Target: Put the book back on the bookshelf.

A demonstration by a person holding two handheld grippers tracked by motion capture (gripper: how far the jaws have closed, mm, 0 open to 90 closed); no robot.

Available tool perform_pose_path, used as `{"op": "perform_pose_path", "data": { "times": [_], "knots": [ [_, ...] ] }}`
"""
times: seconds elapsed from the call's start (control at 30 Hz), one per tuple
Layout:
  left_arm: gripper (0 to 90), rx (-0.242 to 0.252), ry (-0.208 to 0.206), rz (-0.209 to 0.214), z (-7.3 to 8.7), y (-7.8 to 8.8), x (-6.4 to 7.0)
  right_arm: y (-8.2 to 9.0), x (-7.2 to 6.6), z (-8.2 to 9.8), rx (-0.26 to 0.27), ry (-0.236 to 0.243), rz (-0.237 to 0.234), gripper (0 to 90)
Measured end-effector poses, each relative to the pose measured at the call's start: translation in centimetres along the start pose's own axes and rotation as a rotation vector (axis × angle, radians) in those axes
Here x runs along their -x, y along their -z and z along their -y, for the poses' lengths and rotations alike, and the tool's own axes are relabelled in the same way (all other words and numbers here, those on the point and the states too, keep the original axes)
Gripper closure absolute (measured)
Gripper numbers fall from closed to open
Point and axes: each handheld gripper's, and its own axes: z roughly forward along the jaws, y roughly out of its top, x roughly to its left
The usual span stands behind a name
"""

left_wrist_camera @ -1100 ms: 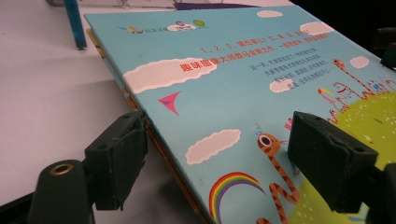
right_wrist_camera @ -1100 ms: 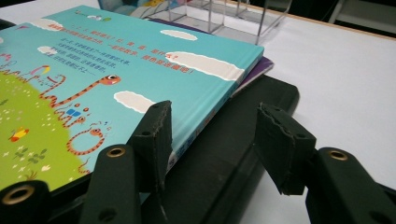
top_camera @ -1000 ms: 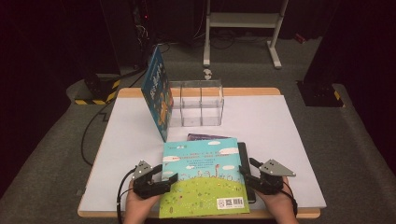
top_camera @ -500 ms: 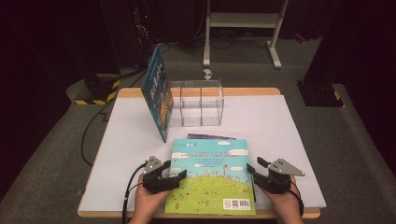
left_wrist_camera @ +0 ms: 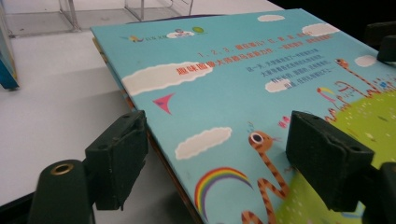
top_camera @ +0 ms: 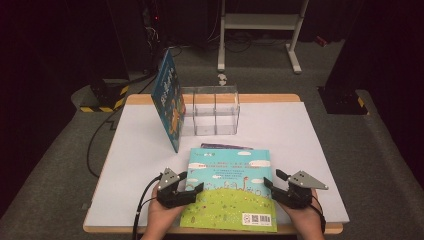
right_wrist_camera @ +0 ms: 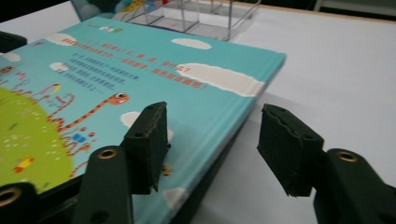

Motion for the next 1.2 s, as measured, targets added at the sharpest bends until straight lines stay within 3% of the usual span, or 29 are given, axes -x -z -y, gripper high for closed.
{"op": "perform_pose_path", "data": {
  "times": [0.13,0.3,0.47,0.57,0.7,0.8,0.87,1.07,1.2],
  "knots": [
    [18.9,-0.019,0.021,0.030,0.2,0.6,-0.1,-0.3,-0.1,0.1,-0.013,-0.039,-0.030,30.7],
    [14.5,-0.023,0.013,0.022,0.5,0.6,0.2,-0.8,-0.1,0.2,-0.047,-0.104,-0.086,20.3],
    [13.6,-0.019,0.016,0.028,0.6,0.6,0.2,-1.2,-0.7,0.3,-0.071,-0.120,-0.123,15.1],
    [12.0,-0.029,0.062,0.040,0.6,0.5,-0.1,-1.4,-0.7,0.3,-0.079,-0.130,-0.131,13.2],
    [11.3,-0.033,0.062,0.042,0.6,0.4,-0.2,-1.6,-0.3,0.4,-0.090,-0.168,-0.156,12.8],
    [11.0,-0.028,0.060,0.033,0.5,0.4,0.1,-2.0,-0.1,0.5,-0.122,-0.205,-0.225,12.9],
    [11.4,-0.033,0.033,0.024,0.5,0.4,0.3,-2.0,-0.2,0.4,-0.132,-0.202,-0.217,13.1],
    [12.1,-0.060,0.028,0.002,0.2,0.0,0.4,-1.8,-0.6,-0.3,-0.145,-0.180,-0.175,13.5],
    [12.5,-0.069,0.026,0.002,-0.2,-0.9,0.5,-2.0,-0.2,-0.6,-0.145,-0.175,-0.164,13.5]
  ]
}}
